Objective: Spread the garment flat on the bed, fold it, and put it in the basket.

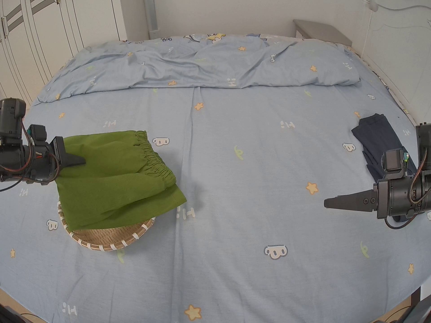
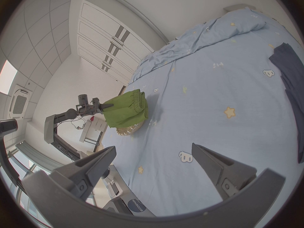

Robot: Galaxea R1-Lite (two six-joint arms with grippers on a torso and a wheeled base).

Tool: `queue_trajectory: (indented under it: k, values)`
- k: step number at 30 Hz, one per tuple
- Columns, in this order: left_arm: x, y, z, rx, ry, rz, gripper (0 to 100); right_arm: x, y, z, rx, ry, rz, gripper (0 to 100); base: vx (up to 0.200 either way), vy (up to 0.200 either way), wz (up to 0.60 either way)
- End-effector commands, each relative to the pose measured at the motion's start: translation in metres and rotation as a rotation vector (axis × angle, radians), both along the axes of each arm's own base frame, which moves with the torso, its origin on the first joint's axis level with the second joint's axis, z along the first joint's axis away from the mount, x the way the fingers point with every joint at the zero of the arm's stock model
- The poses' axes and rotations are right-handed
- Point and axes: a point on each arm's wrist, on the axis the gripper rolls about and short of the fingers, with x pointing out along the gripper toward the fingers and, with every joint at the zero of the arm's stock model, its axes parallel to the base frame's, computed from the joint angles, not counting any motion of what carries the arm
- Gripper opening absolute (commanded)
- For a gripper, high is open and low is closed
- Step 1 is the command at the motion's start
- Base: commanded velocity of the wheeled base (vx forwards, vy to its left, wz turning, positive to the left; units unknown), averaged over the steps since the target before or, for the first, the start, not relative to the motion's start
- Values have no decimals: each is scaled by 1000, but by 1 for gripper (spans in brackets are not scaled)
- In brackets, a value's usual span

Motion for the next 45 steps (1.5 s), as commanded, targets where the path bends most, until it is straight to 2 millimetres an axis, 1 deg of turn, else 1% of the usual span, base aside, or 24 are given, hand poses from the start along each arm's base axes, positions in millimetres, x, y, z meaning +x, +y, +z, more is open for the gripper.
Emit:
queue_trajectory:
  k: [1,2,4,5,9,10,11,15,20,23,29,30,32,33,34,35,39,42,44,45]
  values:
    - [11,13,-32,-21,140,48,0,-3,3,0,2,-1,19,100,0,0,0]
    - [13,14,-35,-23,157,51,0,-4,3,0,1,0,18,100,0,0,0]
    - [22,16,-48,-28,252,57,0,-4,5,-2,-1,4,29,100,0,0,0]
    - [24,16,-49,-30,270,58,0,-5,5,-2,-2,6,30,100,0,0,0]
    - [44,17,-64,-43,418,48,0,-4,5,-2,-3,7,29,100,0,0,0]
    - [44,17,-65,-44,424,48,0,-4,5,-2,-3,7,29,100,0,0,0]
    - [53,17,-73,-45,469,43,0,-4,5,-3,-4,8,26,100,0,0,0]
    - [67,19,-88,-42,521,48,0,-4,6,-3,-5,11,28,100,0,0,0]
    - [85,20,-109,47,581,120,0,-3,6,-4,-7,13,26,100,0,0,0]
    - [88,19,-112,66,590,134,0,-3,6,-4,-6,12,26,100,0,0,0]
    - [87,14,-110,71,586,121,0,-3,6,-4,-7,13,26,100,0,0,0]
    - [86,12,-108,72,580,119,100,-3,6,-4,-8,12,27,100,0,0,0]
    - [84,12,-104,70,576,119,100,-4,6,-4,-7,11,27,100,0,0,0]
    - [80,11,-95,73,559,120,100,-4,6,-4,-7,11,27,100,0,0,0]
    - [80,11,-95,73,559,120,100,-4,6,-4,-7,11,27,100,0,0,0]
    - [70,11,-77,75,521,124,100,-4,6,-4,-7,11,27,100,0,0,0]
    - [43,8,-37,103,423,150,100,-4,6,-4,-7,11,27,100,0,0,0]
    - [21,5,-12,141,359,184,100,-4,5,-3,-6,8,27,100,0,0,0]
    - [20,4,-11,144,356,185,100,-4,5,-3,-7,8,26,100,0,0,0]
    - [2,-3,5,171,325,190,100,-5,5,-2,-5,0,24,100,0,0,0]
